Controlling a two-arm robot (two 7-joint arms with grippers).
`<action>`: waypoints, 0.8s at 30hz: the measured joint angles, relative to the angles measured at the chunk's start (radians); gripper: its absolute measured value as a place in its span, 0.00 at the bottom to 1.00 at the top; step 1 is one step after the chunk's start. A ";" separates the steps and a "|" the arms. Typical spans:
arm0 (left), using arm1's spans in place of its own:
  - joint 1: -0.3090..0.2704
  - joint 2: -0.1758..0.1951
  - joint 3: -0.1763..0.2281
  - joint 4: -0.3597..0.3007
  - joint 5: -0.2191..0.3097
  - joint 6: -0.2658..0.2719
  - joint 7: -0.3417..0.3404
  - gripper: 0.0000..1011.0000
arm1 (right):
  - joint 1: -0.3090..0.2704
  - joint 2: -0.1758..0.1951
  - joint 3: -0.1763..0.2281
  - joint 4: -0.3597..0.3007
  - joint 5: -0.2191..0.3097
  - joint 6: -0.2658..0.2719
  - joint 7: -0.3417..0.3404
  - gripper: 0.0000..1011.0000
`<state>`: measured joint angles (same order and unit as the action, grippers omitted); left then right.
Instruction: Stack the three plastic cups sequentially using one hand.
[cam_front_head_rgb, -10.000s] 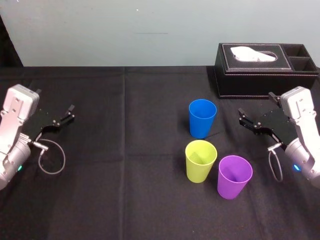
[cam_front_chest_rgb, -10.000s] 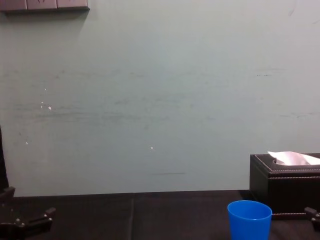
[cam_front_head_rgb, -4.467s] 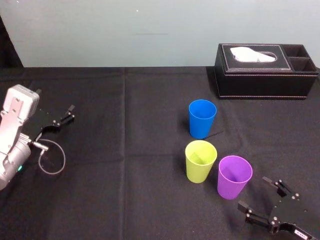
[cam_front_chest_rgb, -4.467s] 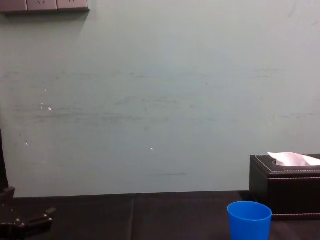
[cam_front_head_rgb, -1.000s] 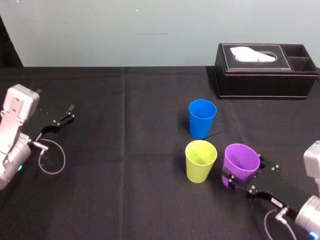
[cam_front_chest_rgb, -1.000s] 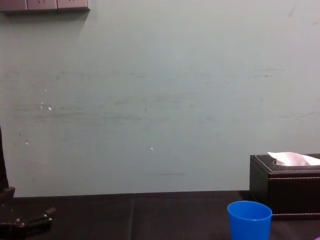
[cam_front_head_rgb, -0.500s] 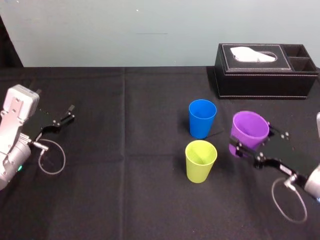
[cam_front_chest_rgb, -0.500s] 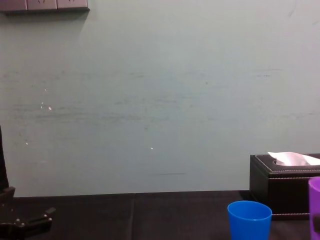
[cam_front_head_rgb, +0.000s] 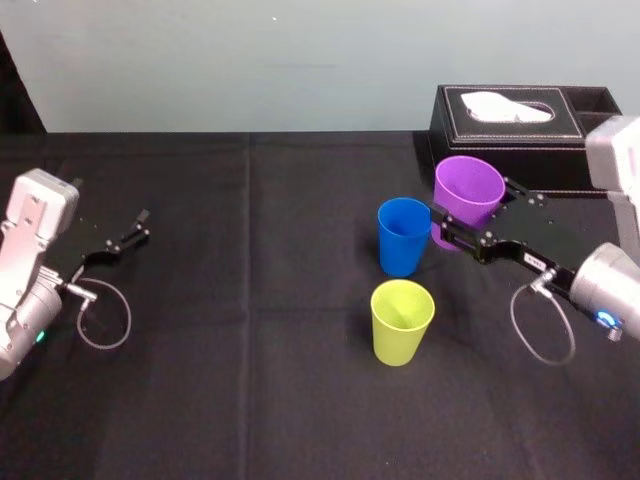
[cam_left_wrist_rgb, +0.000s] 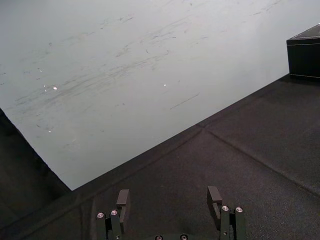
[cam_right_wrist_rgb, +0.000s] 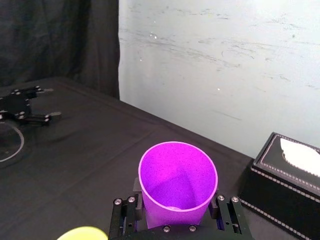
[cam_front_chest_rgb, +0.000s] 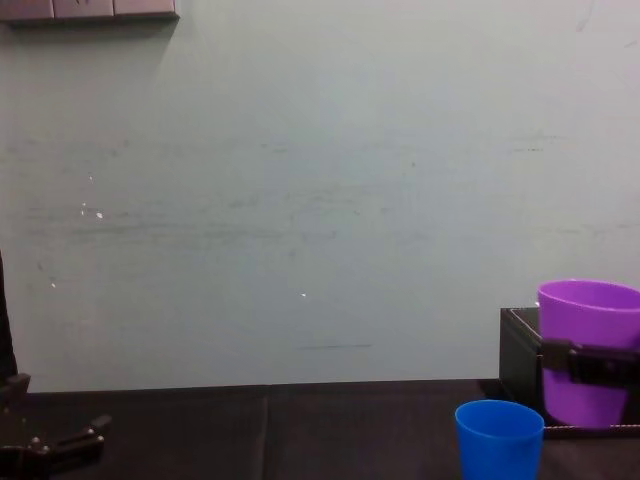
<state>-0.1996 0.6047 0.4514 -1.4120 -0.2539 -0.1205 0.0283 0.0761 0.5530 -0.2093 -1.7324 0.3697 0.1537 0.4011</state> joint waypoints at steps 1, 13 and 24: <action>0.000 0.000 0.000 0.000 0.000 0.000 0.000 1.00 | 0.023 -0.007 -0.011 0.015 -0.004 0.006 -0.003 0.72; 0.000 0.000 0.000 0.000 0.000 0.000 0.000 1.00 | 0.141 -0.057 -0.075 0.120 -0.034 0.003 -0.007 0.72; 0.000 0.000 0.000 0.000 0.000 0.000 0.000 1.00 | 0.198 -0.083 -0.114 0.192 -0.054 -0.002 0.006 0.72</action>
<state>-0.1995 0.6047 0.4514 -1.4120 -0.2539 -0.1205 0.0283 0.2740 0.4700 -0.3237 -1.5407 0.3157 0.1516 0.4070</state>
